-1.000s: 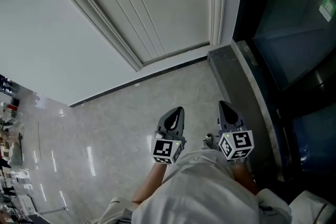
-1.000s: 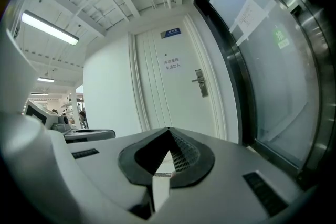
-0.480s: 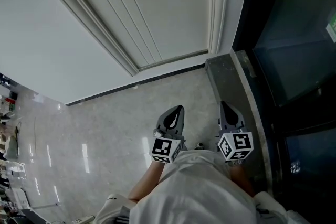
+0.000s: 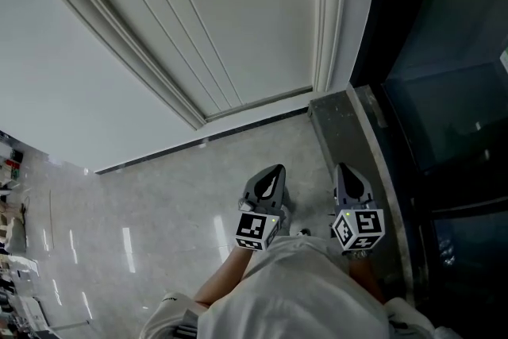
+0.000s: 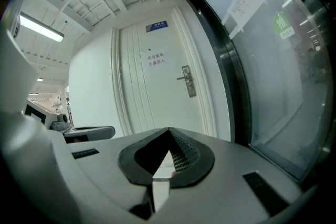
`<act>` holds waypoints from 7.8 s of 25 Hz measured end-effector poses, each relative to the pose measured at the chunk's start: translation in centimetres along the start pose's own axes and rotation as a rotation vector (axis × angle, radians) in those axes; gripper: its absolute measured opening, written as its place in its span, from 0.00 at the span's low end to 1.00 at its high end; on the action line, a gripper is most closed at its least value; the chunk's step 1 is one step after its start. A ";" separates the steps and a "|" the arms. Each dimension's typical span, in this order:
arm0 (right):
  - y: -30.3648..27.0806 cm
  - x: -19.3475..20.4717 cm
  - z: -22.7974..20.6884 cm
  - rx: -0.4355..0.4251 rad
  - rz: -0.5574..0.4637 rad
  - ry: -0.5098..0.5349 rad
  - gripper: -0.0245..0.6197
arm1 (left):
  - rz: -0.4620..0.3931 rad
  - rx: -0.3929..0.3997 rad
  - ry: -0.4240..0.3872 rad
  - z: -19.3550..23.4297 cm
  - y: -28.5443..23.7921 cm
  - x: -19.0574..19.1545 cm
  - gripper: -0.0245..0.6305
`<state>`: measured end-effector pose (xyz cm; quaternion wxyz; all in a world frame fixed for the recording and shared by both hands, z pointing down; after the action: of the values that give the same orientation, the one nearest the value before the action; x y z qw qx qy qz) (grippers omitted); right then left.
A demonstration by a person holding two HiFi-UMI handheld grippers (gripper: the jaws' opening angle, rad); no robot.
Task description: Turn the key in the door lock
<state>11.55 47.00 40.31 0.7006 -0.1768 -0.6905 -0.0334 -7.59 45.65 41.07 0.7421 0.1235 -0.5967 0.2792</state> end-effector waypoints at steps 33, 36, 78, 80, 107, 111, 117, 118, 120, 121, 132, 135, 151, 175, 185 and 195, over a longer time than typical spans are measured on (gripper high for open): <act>-22.5 -6.0 -2.2 0.166 0.027 0.033 0.03 | -0.001 0.150 0.023 16.9 -20.1 -8.3 0.05; -23.1 -5.3 -3.5 0.152 0.044 0.018 0.03 | 0.004 0.138 0.022 16.5 -21.2 -8.1 0.05; -42.2 -6.8 -25.4 -0.064 0.071 0.008 0.03 | -0.053 -0.203 0.036 16.5 -42.5 -11.4 0.05; -42.5 -7.0 -25.3 -0.041 0.078 0.031 0.03 | -0.055 -0.168 0.055 17.2 -43.6 -11.6 0.05; -52.5 -21.1 -21.5 0.155 -0.038 0.738 0.03 | -0.112 0.011 0.044 26.5 -51.4 -19.0 0.05; -54.5 -23.0 -20.8 0.173 0.005 0.970 0.03 | -0.141 0.022 0.026 26.9 -51.8 -20.4 0.05; -56.9 -23.9 -20.1 0.198 0.034 1.155 0.03 | -0.144 0.024 0.002 26.5 -52.1 -21.3 0.05; -57.3 -23.8 -20.2 0.199 0.041 1.179 0.03 | -0.137 0.026 -0.005 26.4 -52.2 -21.4 0.05; -58.1 -23.8 -20.5 0.202 0.047 1.210 0.03 | -0.120 0.032 -0.023 26.2 -52.5 -21.5 0.05; -58.4 -23.8 -20.8 0.206 0.049 1.219 0.03 | -0.114 0.032 -0.032 26.1 -52.7 -21.6 0.05; -60.2 -23.4 -21.3 0.196 0.104 1.428 0.21 | -0.145 -0.012 0.002 26.4 -52.3 -21.9 0.05; -60.5 -23.3 -20.7 0.193 0.092 1.546 0.21 | -0.150 -0.002 0.011 25.8 -52.5 -21.8 0.05; -62.6 -22.9 -21.5 0.204 0.071 1.550 0.11 | -0.125 -0.027 0.016 25.1 -53.5 -20.9 0.05; -62.8 -24.6 -21.8 0.173 0.019 0.650 0.05 | -0.087 -0.020 0.007 25.0 -52.5 -20.1 0.05; -62.5 -24.3 -24.3 0.026 -0.056 -0.236 0.05 | -0.091 -0.050 0.017 25.9 -51.7 -20.1 0.05; -62.4 -23.8 -24.9 -0.057 -0.090 -0.689 0.05 | -0.090 -0.046 0.009 25.7 -51.6 -20.0 0.05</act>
<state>16.15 -23.37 30.02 0.4188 -0.1665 -0.8924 -0.0217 -2.30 -14.94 36.31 0.7592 0.1318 -0.5935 0.2322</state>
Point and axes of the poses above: the fingertips, and each gripper's own axes: y backward along the fingers, z to its left, x out of its underside, the point moved 6 cm from there along y, backward along the fingers, and after that the axes turned 11 degrees about y, right-handed, at the moved point
